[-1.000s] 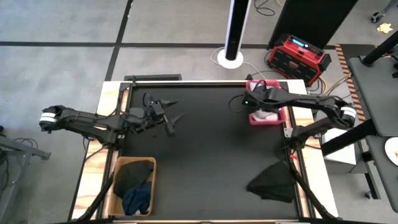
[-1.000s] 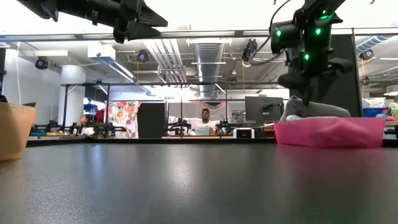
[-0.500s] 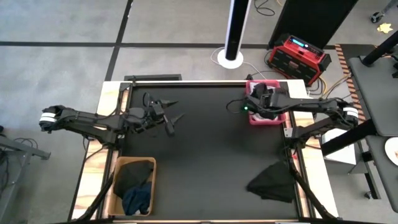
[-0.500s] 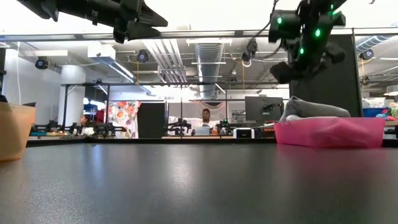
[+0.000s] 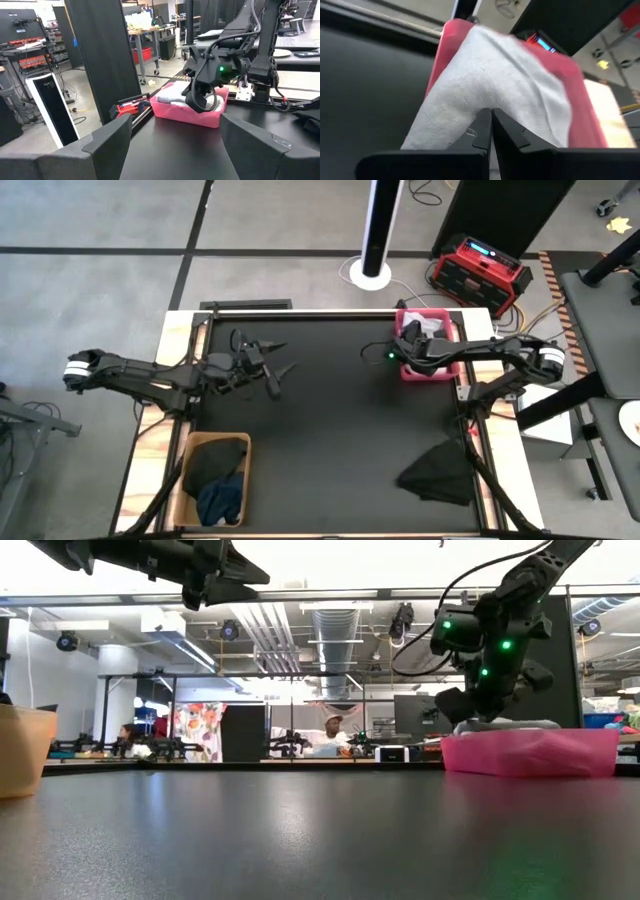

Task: Sort towels by color in basket
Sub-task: Put the gray microfiber towel into the pink bin

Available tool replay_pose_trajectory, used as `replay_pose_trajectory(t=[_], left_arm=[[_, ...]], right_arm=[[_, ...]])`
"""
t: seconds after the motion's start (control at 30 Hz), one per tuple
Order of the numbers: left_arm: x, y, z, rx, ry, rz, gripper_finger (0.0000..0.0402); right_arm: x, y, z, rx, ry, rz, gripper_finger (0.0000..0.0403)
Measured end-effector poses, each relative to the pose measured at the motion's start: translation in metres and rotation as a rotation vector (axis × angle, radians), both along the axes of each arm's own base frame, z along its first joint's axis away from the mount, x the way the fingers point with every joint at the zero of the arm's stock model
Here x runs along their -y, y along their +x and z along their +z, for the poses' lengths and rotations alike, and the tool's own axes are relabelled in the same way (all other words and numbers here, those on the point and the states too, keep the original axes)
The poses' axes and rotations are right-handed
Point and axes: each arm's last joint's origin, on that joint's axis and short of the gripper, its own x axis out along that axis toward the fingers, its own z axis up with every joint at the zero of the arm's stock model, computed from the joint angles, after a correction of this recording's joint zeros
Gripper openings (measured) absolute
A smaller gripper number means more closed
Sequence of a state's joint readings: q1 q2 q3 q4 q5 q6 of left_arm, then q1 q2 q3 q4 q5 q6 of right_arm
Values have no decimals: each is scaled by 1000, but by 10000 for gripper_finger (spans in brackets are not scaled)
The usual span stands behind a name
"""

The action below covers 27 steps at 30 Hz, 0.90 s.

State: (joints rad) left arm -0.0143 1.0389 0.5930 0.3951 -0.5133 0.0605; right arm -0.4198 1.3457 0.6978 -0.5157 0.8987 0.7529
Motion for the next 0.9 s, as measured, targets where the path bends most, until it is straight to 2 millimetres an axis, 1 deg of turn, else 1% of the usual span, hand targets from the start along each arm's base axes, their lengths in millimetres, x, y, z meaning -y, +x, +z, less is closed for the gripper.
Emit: replay_pose_trajectory(t=[0.3, 0.6, 0.9], left_arm=[[0, 0, -2, -3, -4, 0, 283], [0, -1, -6, -7, -16, 1, 283], [0, -1, -5, 6, -16, 1, 283]], right_arm=[[-1, -1, -3, 37, 34, -10, 9], [-9, -18, -25, 46, 52, -73, 9], [-12, -24, -41, 137, 50, -64, 9]])
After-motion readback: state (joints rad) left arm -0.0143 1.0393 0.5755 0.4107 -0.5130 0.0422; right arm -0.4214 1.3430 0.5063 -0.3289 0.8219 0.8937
